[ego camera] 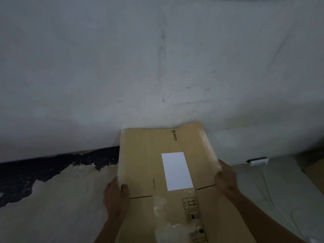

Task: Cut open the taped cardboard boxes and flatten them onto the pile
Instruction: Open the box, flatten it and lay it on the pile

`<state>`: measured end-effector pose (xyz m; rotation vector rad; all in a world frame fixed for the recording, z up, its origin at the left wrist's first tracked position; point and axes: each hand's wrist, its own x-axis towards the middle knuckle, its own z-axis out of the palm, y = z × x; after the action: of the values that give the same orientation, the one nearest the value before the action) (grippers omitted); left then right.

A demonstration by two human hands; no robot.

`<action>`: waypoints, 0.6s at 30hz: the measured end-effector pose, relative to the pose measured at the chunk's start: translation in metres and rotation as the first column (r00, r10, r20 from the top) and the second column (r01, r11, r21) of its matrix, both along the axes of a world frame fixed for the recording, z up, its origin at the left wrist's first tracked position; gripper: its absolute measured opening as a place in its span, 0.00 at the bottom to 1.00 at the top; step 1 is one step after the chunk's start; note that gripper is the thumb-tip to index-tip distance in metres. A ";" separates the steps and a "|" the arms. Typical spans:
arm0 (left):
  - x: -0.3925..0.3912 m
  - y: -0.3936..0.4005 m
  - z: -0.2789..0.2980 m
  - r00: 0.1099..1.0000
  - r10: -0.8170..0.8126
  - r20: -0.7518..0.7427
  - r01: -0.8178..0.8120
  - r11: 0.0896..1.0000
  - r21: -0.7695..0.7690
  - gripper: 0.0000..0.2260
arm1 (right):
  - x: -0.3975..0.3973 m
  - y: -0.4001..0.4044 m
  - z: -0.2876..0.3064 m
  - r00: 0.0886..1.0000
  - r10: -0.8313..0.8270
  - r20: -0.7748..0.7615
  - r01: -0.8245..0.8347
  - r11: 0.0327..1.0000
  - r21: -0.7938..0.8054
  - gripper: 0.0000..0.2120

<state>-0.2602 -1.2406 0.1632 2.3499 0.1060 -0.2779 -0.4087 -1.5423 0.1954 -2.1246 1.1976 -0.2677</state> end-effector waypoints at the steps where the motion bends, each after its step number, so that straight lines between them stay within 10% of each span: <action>1: 0.001 0.000 -0.007 0.999 0.014 -0.034 -0.011 0.997 0.071 0.18 | 0.000 -0.002 -0.008 1.000 -0.010 0.001 0.010 1.000 0.015 0.21; 4: -0.001 0.000 -0.019 0.994 0.024 -0.109 -0.012 0.994 0.109 0.20 | 0.003 -0.005 -0.030 0.985 0.018 -0.173 -0.011 0.999 0.040 0.25; 10: -0.006 -0.011 -0.023 0.984 -0.043 -0.170 0.053 0.997 0.050 0.41 | 0.011 -0.003 -0.054 0.956 0.105 -0.274 -0.048 0.977 0.207 0.62; 18: 0.010 -0.038 -0.016 0.979 0.011 -0.202 0.048 0.956 0.288 0.50 | 0.027 -0.003 -0.062 0.929 0.080 -0.361 -0.057 0.996 0.075 0.64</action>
<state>-0.2503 -1.2785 0.1475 2.6103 0.2372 -0.5427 -0.3819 -1.5449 0.1335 -2.2158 1.3123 0.2051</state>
